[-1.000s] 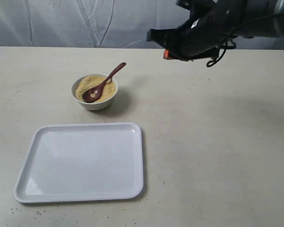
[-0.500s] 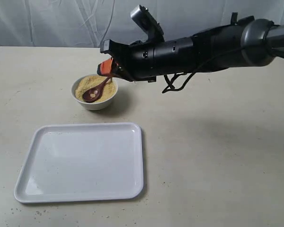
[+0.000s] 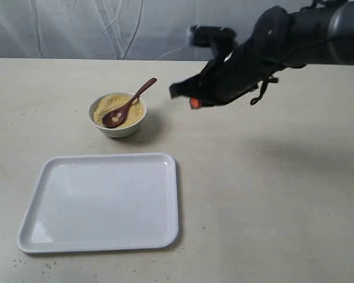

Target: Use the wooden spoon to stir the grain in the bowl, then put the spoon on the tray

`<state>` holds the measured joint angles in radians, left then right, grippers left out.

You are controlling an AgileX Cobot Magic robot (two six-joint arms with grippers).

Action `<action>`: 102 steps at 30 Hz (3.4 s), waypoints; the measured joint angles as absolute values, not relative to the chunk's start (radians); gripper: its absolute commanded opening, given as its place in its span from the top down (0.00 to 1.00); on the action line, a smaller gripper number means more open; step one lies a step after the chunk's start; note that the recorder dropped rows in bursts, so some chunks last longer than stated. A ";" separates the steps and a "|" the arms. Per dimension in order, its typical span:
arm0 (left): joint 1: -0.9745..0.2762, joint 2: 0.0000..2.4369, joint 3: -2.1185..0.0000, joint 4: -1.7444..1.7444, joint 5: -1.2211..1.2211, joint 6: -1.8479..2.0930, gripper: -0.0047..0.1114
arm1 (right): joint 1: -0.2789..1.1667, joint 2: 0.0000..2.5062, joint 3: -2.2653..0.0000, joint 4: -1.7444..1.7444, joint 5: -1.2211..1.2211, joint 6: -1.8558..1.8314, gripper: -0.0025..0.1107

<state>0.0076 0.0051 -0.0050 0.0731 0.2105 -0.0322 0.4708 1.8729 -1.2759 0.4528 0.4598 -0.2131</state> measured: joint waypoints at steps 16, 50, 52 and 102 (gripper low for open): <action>0.008 0.005 -0.005 0.073 0.211 -0.032 0.96 | 0.482 1.926 -0.840 -0.294 -0.876 1.216 0.99; 0.008 0.005 -0.005 0.073 0.211 -0.032 0.96 | 0.413 2.471 -1.629 -0.957 -0.660 1.964 0.60; 0.008 0.005 -0.005 0.073 0.211 -0.032 0.96 | 0.413 2.485 -1.652 -0.957 -0.660 1.974 0.60; 0.008 0.005 -0.005 0.073 0.211 -0.032 0.96 | 0.443 2.452 -1.707 -0.708 -0.987 1.253 0.99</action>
<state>0.0076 0.0051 -0.0050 0.0731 0.2105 -0.0322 0.4428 2.4522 -1.7067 -0.7082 -0.9870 1.2532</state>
